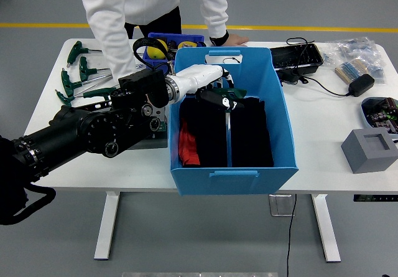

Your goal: Lift tool from toolbox,place it in box,lift tool from toolbox,place it in box

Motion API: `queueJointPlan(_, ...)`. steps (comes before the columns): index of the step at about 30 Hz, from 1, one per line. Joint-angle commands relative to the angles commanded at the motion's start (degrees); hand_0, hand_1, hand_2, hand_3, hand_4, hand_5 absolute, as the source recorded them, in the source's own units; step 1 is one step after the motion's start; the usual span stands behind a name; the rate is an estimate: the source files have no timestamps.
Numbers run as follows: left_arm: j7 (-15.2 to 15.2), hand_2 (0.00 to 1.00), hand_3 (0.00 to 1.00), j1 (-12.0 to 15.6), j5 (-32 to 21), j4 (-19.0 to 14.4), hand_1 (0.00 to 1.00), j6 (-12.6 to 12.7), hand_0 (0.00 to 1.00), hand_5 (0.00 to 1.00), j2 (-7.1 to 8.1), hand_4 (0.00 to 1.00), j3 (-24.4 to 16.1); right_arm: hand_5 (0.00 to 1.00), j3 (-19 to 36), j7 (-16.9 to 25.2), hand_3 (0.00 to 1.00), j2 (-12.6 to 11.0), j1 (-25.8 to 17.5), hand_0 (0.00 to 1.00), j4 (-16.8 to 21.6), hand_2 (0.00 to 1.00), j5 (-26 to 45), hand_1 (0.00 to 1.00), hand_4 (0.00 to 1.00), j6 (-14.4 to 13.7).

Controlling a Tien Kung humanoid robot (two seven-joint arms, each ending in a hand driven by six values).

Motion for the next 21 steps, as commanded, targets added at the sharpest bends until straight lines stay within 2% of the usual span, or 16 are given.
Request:
queueJointPlan(1,-0.4,0.716,0.719,-0.2,0.3,0.1,0.643,0.4,0.636,0.745,-0.02,0.998,-0.3,0.671,0.0,0.0,0.549,0.0,0.1,0.630,0.0,0.671,0.0,0.601,0.774,0.0)
queueJointPlan(7,-2.2,0.716,0.719,-1.4,2.5,-0.2,0.643,2.7,0.636,0.745,0.43,0.998,-2.9,0.671,-0.3,0.1,0.549,-0.3,0.5,0.630,0.1,0.671,0.0,0.601,0.774,0.0)
queueJointPlan(8,-2.6,0.773,0.745,-1.5,3.0,-0.6,0.706,3.2,0.698,0.752,0.65,0.998,-3.6,0.667,-0.4,0.2,0.549,-0.4,0.5,0.629,0.1,0.667,0.2,0.599,0.771,0.0)
queueJointPlan(13,-3.9,0.773,0.745,-1.4,6.9,-4.0,0.706,5.2,0.698,0.752,1.99,0.998,-7.0,0.667,-0.7,0.5,0.549,-0.4,0.3,0.629,0.2,0.667,0.8,0.599,0.771,-0.2)
queueJointPlan(17,-3.6,0.785,0.750,-0.3,11.6,-8.9,0.716,5.3,0.710,0.756,4.10,0.998,-10.2,0.669,-1.0,0.8,0.548,-0.2,0.0,0.628,0.2,0.667,1.7,0.596,0.770,-0.3)
queueJointPlan(19,-2.2,0.785,0.750,1.1,15.4,-12.7,0.716,3.9,0.710,0.756,6.11,0.998,-12.7,0.669,-0.9,0.8,0.548,-0.1,-0.3,0.628,0.2,0.667,2.0,0.596,0.770,-0.4)
queueJointPlan(20,-0.9,0.649,0.691,1.8,17.0,-14.6,0.587,2.5,0.545,0.756,7.15,0.998,-13.9,0.668,-0.9,0.9,0.547,0.0,-0.4,0.628,0.2,0.667,2.1,0.597,0.769,-0.4)
queueJointPlan(21,0.4,0.649,0.691,2.5,18.0,-16.3,0.587,1.1,0.545,0.756,8.15,0.998,-14.9,0.668,-0.9,0.9,0.547,0.0,-0.6,0.628,0.2,0.667,2.3,0.597,0.769,-0.4)
